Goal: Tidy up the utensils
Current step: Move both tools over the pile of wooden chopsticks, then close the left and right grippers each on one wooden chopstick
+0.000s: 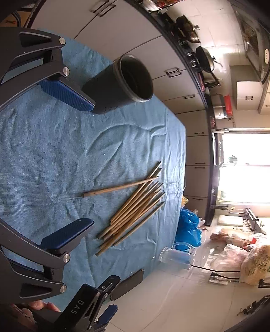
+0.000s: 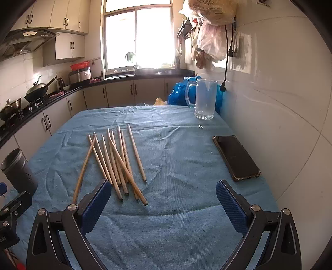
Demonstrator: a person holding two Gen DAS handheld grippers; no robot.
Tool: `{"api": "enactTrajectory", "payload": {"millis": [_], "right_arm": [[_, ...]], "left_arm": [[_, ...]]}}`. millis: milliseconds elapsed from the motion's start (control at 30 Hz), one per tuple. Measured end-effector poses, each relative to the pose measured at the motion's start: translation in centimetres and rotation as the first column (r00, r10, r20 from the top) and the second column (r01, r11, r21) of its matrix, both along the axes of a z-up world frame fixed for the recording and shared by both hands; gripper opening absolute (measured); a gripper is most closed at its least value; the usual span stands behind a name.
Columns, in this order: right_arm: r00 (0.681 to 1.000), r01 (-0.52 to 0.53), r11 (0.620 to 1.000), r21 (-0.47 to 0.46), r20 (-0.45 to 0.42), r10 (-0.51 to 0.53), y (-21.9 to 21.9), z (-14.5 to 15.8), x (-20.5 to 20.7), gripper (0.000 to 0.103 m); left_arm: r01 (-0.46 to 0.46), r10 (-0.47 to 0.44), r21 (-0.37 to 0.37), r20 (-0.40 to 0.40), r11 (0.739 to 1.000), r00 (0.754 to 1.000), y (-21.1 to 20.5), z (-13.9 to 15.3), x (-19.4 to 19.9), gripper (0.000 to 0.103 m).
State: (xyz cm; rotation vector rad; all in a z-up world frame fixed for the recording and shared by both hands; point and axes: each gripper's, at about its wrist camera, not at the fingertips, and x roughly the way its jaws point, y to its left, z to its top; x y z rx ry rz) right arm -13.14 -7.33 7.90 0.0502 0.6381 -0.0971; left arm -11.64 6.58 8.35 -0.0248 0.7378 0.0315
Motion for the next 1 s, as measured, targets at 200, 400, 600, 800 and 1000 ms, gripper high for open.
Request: {"api": "enactTrajectory", "payload": {"millis": [200,400,600,800,1000], "right_arm": [[0.998,-0.015,0.999,0.042,-0.060,0.018,-1.7,-1.0,2.9,0.102],[0.989,-0.089,0.991,0.097,-0.109,0.099,-2.4,-2.2,7.0,0.100],[0.949,-0.221,0.962,0.162,-0.192,0.251,-1.0,-4.2,11.8,0.072],[0.922,-0.259,0.955,0.145,-0.257,0.289,0.3,-5.9,15.8,0.054],[0.909,-0.272,0.956,0.113,-0.294,0.294,1.5,-6.9,18.1,0.042]], "left_arm": [[0.007,-0.007,-0.028,-0.013,1.000,1.000,-0.2,0.0,2.4,0.103],[0.034,-0.038,-0.079,-0.043,0.996,0.998,-1.1,-0.6,7.3,0.101],[0.037,-0.051,-0.079,-0.176,0.996,0.983,-2.0,-3.8,12.9,0.075],[0.019,-0.038,-0.076,-0.256,0.997,0.966,-2.1,-6.4,15.8,0.064],[0.036,-0.041,-0.026,-0.253,0.999,0.967,-3.0,-7.0,16.1,0.054]]}}
